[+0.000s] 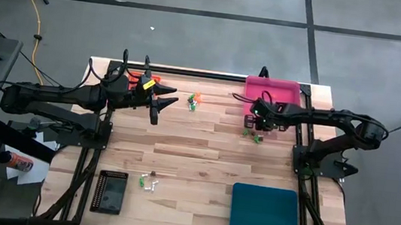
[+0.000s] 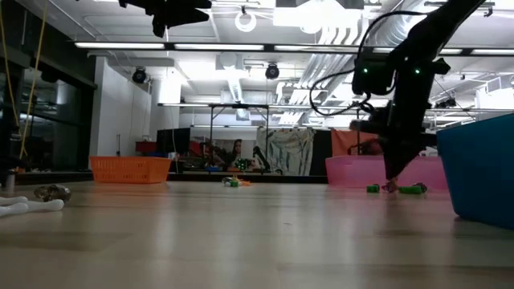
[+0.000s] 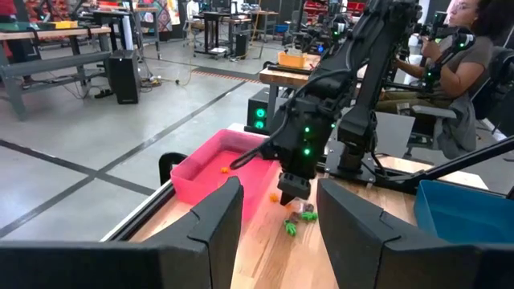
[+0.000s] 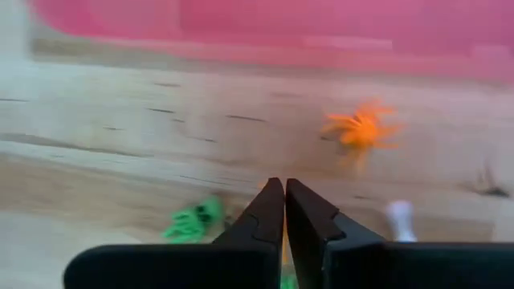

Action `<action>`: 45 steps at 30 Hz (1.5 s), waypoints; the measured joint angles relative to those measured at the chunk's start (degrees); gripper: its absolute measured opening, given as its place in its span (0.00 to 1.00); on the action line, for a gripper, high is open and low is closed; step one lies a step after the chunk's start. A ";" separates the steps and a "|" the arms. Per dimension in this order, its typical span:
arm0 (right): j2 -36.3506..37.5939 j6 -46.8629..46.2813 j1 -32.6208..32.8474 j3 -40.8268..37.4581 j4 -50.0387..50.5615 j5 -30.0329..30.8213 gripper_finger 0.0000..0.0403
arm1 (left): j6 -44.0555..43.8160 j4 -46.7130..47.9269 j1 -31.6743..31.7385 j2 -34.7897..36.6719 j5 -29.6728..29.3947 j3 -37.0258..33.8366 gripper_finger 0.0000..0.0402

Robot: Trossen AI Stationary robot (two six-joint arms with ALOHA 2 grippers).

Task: Sort Halloween decoration
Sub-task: Put the orange spider toy into the pink bin

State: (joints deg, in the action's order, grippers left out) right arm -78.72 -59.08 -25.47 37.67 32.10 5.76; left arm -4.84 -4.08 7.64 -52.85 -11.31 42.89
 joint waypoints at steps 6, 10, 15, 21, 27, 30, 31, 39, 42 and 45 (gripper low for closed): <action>0.17 5.43 0.46 4.00 0.39 0.01 0.01 | 0.00 -0.01 -0.01 0.00 0.00 0.01 0.37; 3.03 11.48 2.39 7.31 -0.02 0.05 0.00 | -0.01 0.00 0.00 0.00 0.00 0.01 0.37; 12.72 25.09 6.73 9.29 -5.63 -0.98 0.00 | -0.02 0.03 -0.01 -0.01 0.00 0.01 0.37; 24.62 32.70 12.48 9.30 -18.36 -2.88 0.00 | -4.44 -1.00 0.00 -0.01 1.74 0.01 0.37; 25.83 41.78 18.46 9.31 -34.56 -3.06 0.00 | -5.01 -6.65 -0.55 -1.15 9.66 0.01 0.37; 24.06 44.95 20.62 9.35 -38.05 -3.12 0.00 | -5.01 -10.37 -1.44 -2.69 11.23 0.01 0.36; 23.44 45.20 21.17 9.35 -39.10 -3.13 0.00 | -4.95 -10.79 -1.78 -3.20 11.38 0.01 0.35; 20.91 44.62 23.85 9.35 -41.66 -3.24 0.00 | -0.96 -11.66 -3.72 -4.84 11.78 0.01 0.03; 20.85 45.52 24.53 9.35 -42.64 -3.23 0.00 | -1.67 -12.19 -3.69 -4.84 11.40 0.01 0.02; 20.81 47.47 25.12 9.35 -43.46 -3.23 0.00 | -3.30 -12.38 -3.49 -4.84 10.83 0.01 0.00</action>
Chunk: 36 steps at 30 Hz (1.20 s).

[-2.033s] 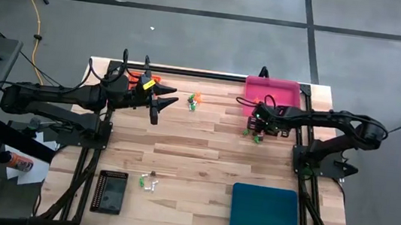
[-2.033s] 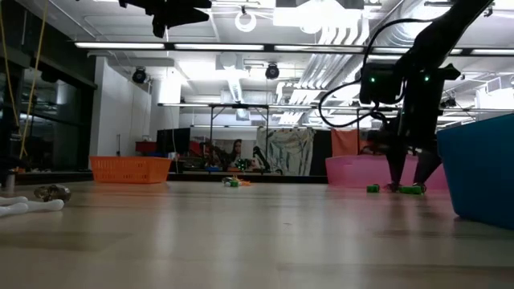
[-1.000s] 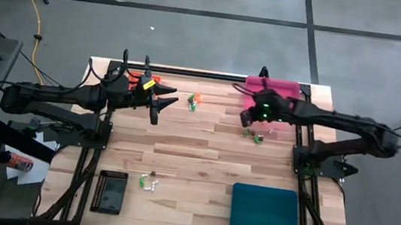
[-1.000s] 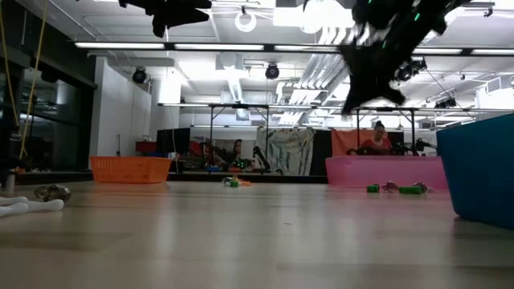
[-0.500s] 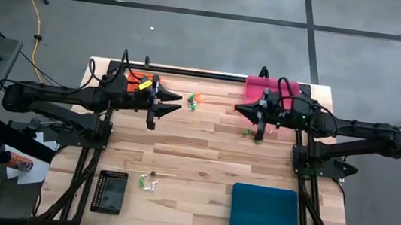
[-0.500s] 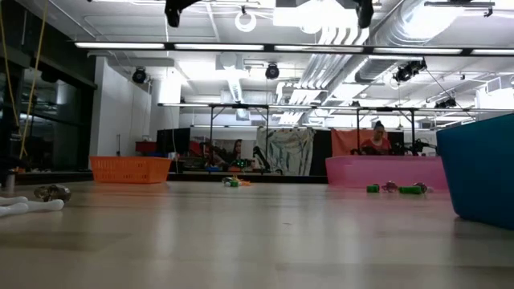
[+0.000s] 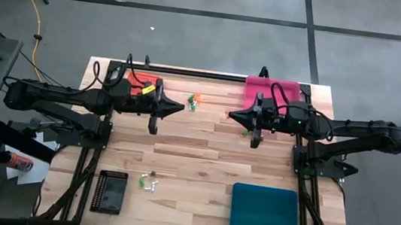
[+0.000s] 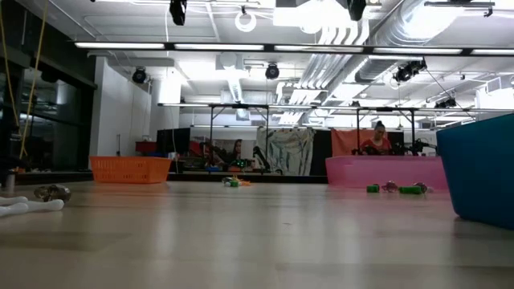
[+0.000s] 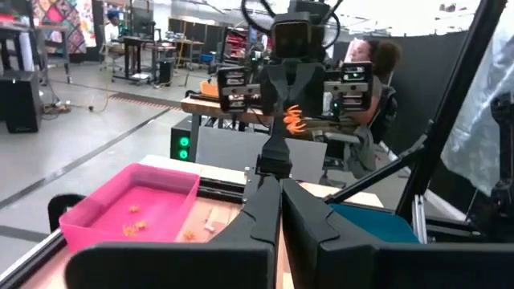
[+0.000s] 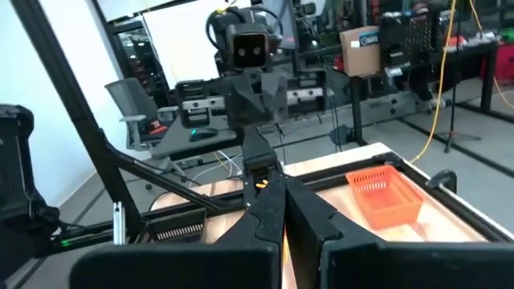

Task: Sort Halloween decoration
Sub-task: Put the orange spider toy into the pink bin

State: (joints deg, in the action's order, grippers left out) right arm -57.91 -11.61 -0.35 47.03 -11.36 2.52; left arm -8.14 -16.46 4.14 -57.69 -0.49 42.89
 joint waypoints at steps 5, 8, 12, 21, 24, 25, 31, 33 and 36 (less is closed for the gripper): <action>0.00 0.75 0.14 0.00 -0.21 0.00 0.00 | -1.25 0.06 0.39 0.02 -0.34 0.00 0.00; 0.00 0.76 0.12 0.00 -0.20 0.02 0.00 | -1.26 0.08 0.37 0.03 -0.40 0.00 0.00; 0.00 0.75 0.12 0.00 -0.19 0.02 0.00 | -1.33 0.18 0.37 0.04 -0.40 0.00 0.00; 0.00 -4.93 -3.23 0.00 2.17 4.06 0.00 | -2.23 0.26 0.37 0.04 -0.40 0.00 0.00; 0.00 -8.80 -9.22 0.99 8.97 7.72 0.00 | -2.27 0.27 0.37 0.04 -0.40 0.00 0.00; -0.04 -10.23 -11.75 1.78 12.41 8.08 0.00 | -2.30 0.30 0.37 0.04 -0.40 0.00 0.00; -2.97 -18.17 -28.11 6.93 35.38 8.98 0.00 | -2.85 0.34 0.37 0.04 -0.38 0.00 0.00; -4.44 -18.53 -32.60 6.98 40.33 8.98 0.00 | -3.79 0.34 0.37 0.06 -0.38 0.00 0.00; -7.24 -20.41 -37.57 5.37 45.04 8.82 0.00 | -5.01 0.34 0.37 0.05 -0.38 0.00 0.00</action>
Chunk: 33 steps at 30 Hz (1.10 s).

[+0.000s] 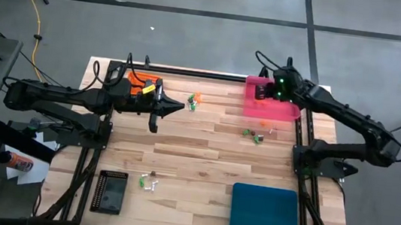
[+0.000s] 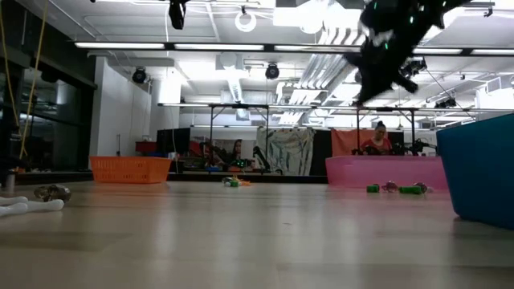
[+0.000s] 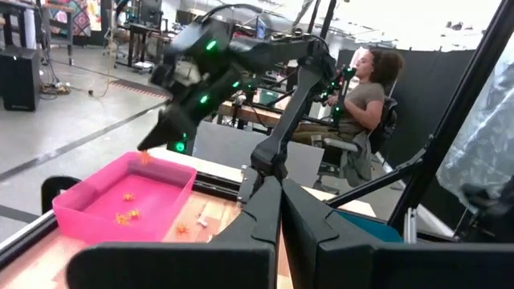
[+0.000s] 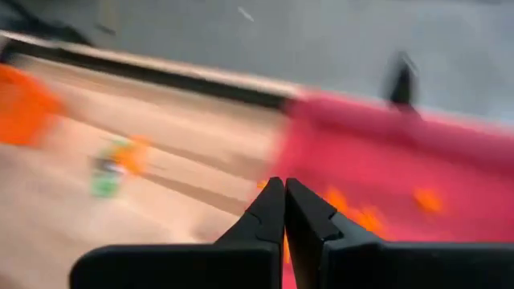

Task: Sort Halloween decoration
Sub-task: Put the orange spider toy into the pink bin

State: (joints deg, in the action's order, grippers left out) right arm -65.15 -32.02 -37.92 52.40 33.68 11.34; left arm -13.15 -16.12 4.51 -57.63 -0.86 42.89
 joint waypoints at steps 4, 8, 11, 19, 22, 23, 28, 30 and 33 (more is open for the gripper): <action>-4.06 -2.87 -4.37 -3.48 2.18 -1.33 0.00 | -0.28 0.00 0.00 0.00 0.00 0.00 0.00; -7.69 -3.90 -7.61 -6.32 2.27 -1.49 0.00 | -0.32 0.01 0.00 -0.01 0.00 0.00 0.00; -9.70 -4.21 -10.05 -7.58 2.36 -1.46 0.00 | -0.32 0.00 0.00 0.00 0.00 0.00 0.00; -13.55 -4.05 -15.49 -8.28 1.11 1.47 0.00 | -0.29 0.29 -0.02 0.00 -1.34 0.00 0.00; -14.69 -4.19 -16.70 -8.28 0.46 1.65 0.00 | -0.28 0.83 -0.02 0.00 -1.41 0.00 0.00; -15.09 -4.18 -16.92 -8.28 0.42 1.63 0.00 | -0.28 1.06 -0.02 0.00 -1.42 0.00 0.00; -16.28 -4.05 -17.19 -8.28 0.54 1.48 0.00 | -0.28 2.50 -0.02 0.00 -1.53 0.00 0.00; -16.28 -4.03 -17.19 -8.28 0.23 1.52 0.00 | -0.28 2.87 -0.02 0.01 -1.58 0.00 0.00; -16.26 -4.01 -17.19 -8.28 0.10 1.50 0.03 | -0.26 2.95 -0.02 0.01 -2.70 0.00 0.00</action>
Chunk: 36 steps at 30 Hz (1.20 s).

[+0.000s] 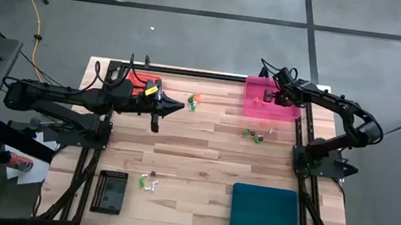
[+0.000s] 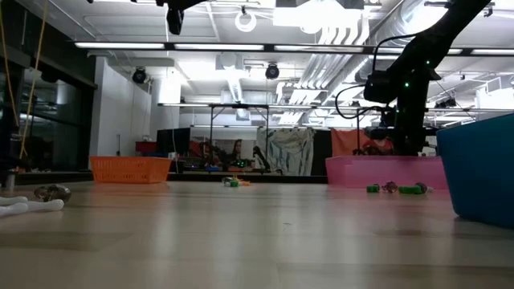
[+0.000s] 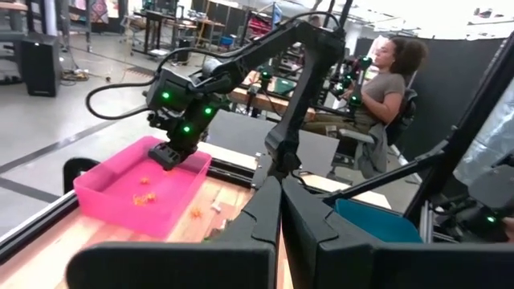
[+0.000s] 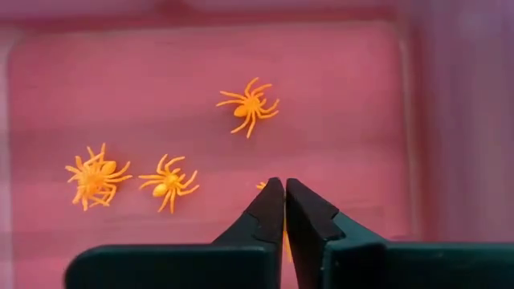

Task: Sort Halloween decoration
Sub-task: Put the orange spider toy into the pink bin

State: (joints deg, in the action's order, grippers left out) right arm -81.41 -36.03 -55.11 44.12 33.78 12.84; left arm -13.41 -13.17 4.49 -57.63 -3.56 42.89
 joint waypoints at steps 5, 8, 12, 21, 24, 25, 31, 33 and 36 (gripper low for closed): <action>0.00 1.17 -0.02 0.00 -0.18 -1.02 0.18 | 0.02 0.02 0.02 0.00 -1.86 0.00 0.00; 0.41 1.88 -0.04 0.00 -0.02 -1.03 0.31 | 0.02 0.03 0.02 0.00 -2.25 0.00 0.00; 4.31 5.15 -0.04 0.00 -2.63 -3.47 0.43 | 0.04 0.03 0.02 0.00 -2.30 0.00 0.00; 22.52 9.15 3.90 0.00 -15.02 -23.02 0.47 | 0.56 0.03 0.02 0.00 -5.15 0.00 0.00; 27.97 7.64 9.02 0.04 -19.57 -28.42 0.47 | 1.32 0.03 0.04 0.00 -5.18 0.00 0.00; 29.41 7.30 11.42 0.04 -21.01 -29.20 0.47 | 1.54 0.04 0.04 0.00 -5.17 0.00 0.00; 33.68 9.30 25.80 0.07 -30.09 -26.52 0.47 | 1.64 0.05 0.04 0.00 -5.32 0.00 0.00; 33.62 11.79 29.57 0.06 -32.03 -25.22 0.47 | 1.66 0.03 0.04 0.00 -5.32 0.00 0.00; 33.18 16.61 33.45 0.07 -34.05 -24.99 0.47 | 2.42 0.03 0.04 0.00 -5.30 0.00 0.00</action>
State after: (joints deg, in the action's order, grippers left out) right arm -48.22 -19.42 -21.67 44.18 -0.27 -12.15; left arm -10.98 -13.15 4.54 -57.63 -8.86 42.89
